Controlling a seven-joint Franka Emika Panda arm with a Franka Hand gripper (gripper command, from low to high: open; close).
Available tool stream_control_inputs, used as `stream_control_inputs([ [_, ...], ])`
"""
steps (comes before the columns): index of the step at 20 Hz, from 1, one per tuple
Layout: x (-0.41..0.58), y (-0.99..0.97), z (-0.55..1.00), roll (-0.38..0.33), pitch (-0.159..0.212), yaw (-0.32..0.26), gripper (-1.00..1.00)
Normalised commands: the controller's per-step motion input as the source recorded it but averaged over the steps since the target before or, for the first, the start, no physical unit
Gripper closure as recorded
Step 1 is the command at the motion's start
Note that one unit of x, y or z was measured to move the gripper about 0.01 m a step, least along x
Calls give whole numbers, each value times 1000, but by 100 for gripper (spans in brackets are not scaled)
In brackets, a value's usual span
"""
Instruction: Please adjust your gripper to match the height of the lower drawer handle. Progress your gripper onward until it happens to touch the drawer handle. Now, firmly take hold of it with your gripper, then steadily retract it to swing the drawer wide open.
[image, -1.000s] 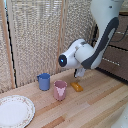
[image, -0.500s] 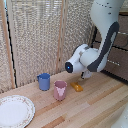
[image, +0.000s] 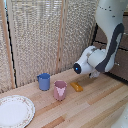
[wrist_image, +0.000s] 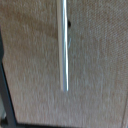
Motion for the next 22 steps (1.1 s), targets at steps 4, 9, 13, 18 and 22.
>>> stream_control_inputs([
  [4,3,-553,93,16,11,237,-100],
  [9,26,-519,115,32,45,159,-100],
  [13,229,-489,17,17,3,-9,-100],
  [18,426,-332,-22,21,0,-21,100],
  [22,389,-292,-6,81,0,-28,100],
])
